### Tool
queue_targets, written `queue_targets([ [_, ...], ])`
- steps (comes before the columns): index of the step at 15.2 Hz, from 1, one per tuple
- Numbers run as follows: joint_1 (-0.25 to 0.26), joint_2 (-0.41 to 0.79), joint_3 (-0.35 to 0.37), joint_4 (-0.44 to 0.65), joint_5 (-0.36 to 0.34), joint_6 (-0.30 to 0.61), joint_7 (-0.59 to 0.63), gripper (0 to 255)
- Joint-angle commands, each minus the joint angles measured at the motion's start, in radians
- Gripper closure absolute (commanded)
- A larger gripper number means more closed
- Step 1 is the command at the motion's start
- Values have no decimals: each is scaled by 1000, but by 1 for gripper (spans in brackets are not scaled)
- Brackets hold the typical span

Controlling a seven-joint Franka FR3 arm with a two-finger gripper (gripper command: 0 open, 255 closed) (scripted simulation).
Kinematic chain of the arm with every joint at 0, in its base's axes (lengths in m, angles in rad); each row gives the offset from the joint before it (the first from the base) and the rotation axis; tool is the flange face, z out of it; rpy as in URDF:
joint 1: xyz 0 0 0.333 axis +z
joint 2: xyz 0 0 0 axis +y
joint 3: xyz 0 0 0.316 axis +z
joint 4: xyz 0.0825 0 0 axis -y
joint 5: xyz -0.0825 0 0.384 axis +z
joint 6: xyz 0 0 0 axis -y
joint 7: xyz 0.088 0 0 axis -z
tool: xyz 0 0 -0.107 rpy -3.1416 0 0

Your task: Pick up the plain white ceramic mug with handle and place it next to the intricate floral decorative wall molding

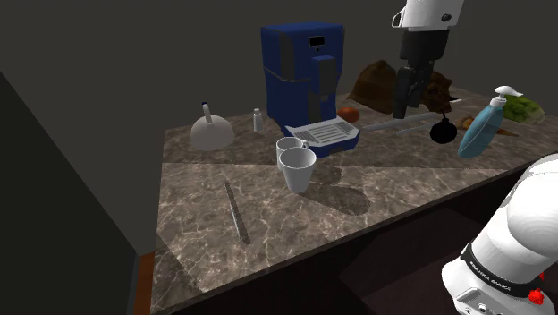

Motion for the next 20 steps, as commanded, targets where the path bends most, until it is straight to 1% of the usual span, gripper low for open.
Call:
queue_targets([
  [1, 0, 0, 0, 0, 0, 0, 0, 0],
  [5, 4, 127, 35, 10, 8, 120, 17, 0],
  [10, 5, 303, 77, 55, 6, 254, 42, 0],
  [15, 4, 490, 114, 133, -14, 364, 75, 0],
  [20, 6, 684, 145, 243, -54, 446, 116, 0],
])
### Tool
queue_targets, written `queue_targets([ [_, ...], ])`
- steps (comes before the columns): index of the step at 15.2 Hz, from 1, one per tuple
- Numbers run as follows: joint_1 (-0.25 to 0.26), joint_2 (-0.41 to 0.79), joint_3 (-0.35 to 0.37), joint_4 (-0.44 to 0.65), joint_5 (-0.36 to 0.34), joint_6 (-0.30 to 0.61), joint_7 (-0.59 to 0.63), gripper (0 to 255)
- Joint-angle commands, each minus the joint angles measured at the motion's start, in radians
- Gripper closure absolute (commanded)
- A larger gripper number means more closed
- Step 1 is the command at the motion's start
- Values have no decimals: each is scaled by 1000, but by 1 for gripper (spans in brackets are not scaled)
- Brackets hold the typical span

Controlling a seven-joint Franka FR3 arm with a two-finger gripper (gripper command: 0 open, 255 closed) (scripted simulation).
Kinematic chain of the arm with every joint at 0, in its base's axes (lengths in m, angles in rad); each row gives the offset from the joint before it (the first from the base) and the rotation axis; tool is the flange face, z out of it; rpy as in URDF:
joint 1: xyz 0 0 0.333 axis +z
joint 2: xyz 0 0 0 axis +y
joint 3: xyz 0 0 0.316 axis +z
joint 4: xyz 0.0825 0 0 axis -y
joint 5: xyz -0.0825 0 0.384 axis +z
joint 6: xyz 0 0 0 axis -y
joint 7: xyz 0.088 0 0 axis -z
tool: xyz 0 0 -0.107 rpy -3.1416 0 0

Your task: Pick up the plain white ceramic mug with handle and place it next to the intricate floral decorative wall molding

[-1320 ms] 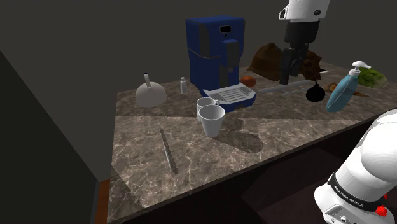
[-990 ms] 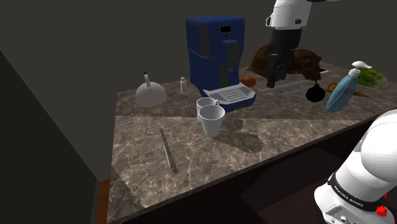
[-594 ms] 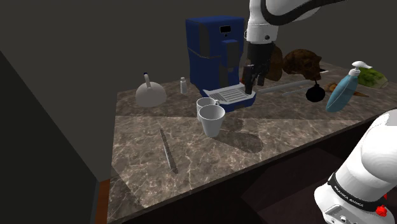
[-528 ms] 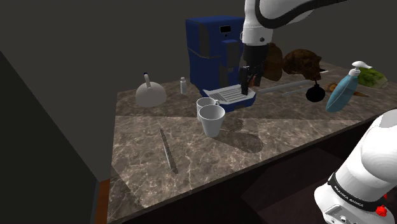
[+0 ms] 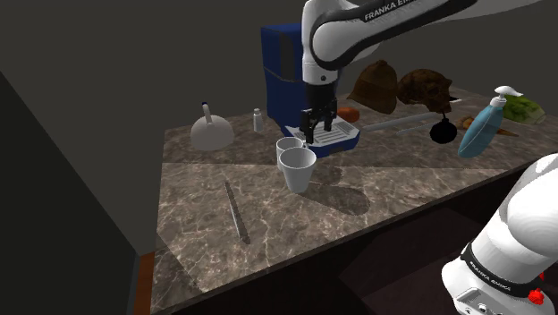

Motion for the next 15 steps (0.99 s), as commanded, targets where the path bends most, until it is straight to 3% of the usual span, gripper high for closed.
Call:
queue_targets([
  [1, 1, 78, 10, 49, -19, 29, 17, 0],
  [11, 45, 481, 25, 388, -140, 79, 104, 0],
  [15, 46, 494, 22, 365, -143, 116, 106, 0],
])
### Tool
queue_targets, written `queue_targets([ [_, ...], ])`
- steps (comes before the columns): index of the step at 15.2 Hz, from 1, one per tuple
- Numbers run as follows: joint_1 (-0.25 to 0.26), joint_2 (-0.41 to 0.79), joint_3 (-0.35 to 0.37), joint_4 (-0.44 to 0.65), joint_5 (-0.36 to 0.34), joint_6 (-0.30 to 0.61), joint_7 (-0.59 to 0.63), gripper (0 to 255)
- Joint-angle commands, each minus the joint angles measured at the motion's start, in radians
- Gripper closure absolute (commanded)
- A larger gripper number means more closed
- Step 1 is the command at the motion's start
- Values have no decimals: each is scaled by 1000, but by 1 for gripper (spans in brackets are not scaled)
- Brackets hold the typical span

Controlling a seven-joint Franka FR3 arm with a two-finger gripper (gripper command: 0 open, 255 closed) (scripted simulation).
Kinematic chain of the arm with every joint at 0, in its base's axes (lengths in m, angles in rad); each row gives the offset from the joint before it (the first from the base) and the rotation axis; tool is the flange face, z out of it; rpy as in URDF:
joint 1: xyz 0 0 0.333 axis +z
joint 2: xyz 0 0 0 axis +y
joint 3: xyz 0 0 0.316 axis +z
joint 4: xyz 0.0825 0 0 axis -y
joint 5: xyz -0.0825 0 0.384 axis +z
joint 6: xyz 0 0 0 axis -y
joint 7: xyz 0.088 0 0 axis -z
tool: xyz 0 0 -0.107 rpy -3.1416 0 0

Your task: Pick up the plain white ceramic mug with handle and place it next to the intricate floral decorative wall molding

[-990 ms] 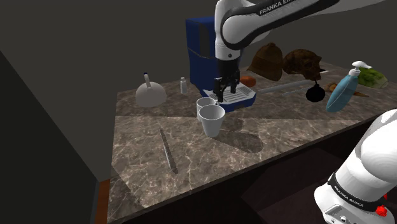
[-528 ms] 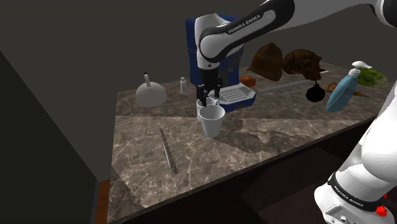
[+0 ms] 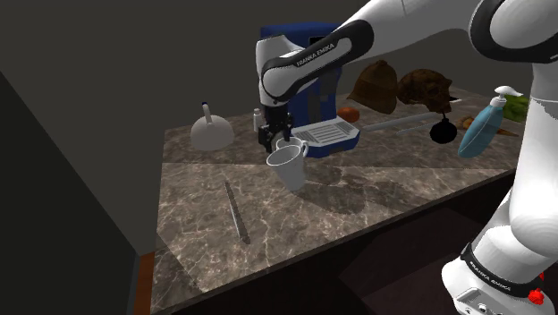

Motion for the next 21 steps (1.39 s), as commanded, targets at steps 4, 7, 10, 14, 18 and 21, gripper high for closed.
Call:
queue_targets([
  [4, 3, 37, -6, -47, -9, 31, 3, 0],
  [7, 5, 37, -9, -47, -8, 31, 3, 0],
  [10, 5, 37, -9, -47, -8, 31, 3, 0],
  [14, 3, 37, -10, -51, -8, 35, 0, 255],
  [18, 5, 41, -9, -47, -9, 35, 3, 255],
  [21, 5, 43, -10, -45, -10, 35, 2, 255],
])
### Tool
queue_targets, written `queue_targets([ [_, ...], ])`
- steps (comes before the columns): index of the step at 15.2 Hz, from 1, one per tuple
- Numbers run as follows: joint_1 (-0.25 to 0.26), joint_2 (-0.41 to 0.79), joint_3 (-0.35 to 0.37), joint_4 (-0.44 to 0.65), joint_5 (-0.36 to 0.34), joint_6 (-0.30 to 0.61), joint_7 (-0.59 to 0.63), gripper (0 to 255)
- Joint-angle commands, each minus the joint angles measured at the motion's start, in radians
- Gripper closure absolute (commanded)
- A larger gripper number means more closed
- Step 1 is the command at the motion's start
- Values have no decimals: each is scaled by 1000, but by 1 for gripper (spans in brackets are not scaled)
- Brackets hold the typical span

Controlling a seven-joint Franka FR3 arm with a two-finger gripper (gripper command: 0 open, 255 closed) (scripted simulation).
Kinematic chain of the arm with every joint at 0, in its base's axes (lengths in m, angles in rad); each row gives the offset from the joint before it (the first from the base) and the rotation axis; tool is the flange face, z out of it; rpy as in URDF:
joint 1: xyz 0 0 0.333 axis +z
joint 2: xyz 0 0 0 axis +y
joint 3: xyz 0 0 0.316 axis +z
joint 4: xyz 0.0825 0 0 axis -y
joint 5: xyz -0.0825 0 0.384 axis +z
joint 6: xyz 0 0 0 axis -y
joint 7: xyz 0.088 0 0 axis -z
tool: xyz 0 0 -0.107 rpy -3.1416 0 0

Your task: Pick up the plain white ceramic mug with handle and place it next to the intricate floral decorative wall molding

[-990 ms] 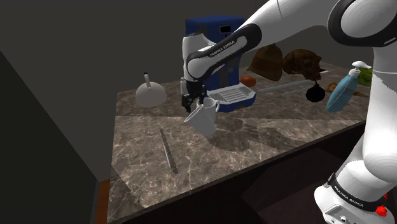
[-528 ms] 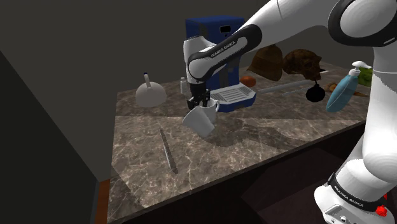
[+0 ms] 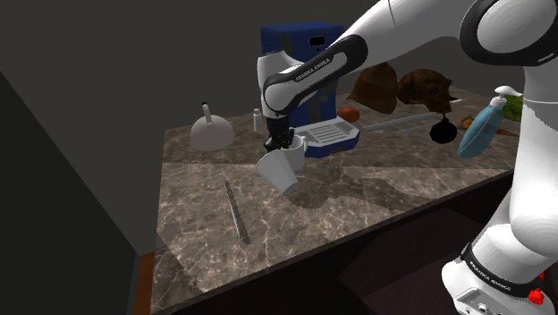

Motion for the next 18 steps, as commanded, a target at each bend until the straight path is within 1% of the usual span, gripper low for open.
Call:
queue_targets([
  [1, 0, -1, 1, -7, 0, -5, 0, 255],
  [18, -4, -80, 9, 116, 24, -206, -17, 255],
])
